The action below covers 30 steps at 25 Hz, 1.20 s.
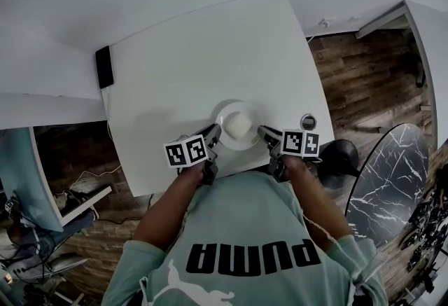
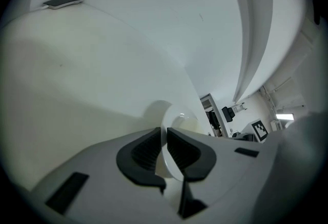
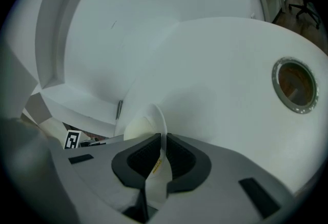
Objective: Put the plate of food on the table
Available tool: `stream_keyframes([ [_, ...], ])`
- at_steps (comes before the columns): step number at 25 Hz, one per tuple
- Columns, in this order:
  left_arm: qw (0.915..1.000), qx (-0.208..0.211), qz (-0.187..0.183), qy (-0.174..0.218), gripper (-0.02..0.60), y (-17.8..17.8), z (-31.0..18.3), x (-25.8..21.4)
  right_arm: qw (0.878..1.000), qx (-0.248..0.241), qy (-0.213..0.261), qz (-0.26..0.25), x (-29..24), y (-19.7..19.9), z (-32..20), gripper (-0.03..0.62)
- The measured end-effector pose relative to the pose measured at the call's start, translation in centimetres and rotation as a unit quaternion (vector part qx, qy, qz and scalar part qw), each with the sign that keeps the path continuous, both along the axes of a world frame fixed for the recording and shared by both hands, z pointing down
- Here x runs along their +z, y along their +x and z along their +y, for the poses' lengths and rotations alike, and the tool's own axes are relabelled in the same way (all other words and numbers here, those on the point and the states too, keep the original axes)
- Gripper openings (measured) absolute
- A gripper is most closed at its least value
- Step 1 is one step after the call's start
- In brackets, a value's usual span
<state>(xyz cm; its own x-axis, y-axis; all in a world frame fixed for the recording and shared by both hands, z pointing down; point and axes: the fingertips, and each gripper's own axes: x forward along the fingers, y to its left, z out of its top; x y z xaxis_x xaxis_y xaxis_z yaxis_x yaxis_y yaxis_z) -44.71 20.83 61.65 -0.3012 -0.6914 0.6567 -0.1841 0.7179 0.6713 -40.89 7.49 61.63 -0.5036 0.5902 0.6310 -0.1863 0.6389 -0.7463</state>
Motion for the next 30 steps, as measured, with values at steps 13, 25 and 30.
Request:
stream_keyframes([
  [13,0.9979,0.026,-0.028,0.052,0.038,2.1,1.8,-4.1,0.998,0.060,-0.013,-0.023,-3.8,3.3,2.1,0.040],
  [25,0.9908,0.079,-0.032,0.105,0.036,5.1,3.1,-7.2,0.992,0.120,0.014,-0.048,-7.5,7.9,4.1,0.038],
  [30,0.9857,0.107,-0.029,0.127,0.034,6.7,2.6,-8.1,0.987,0.151,0.024,-0.048,-8.4,10.3,4.0,0.038],
])
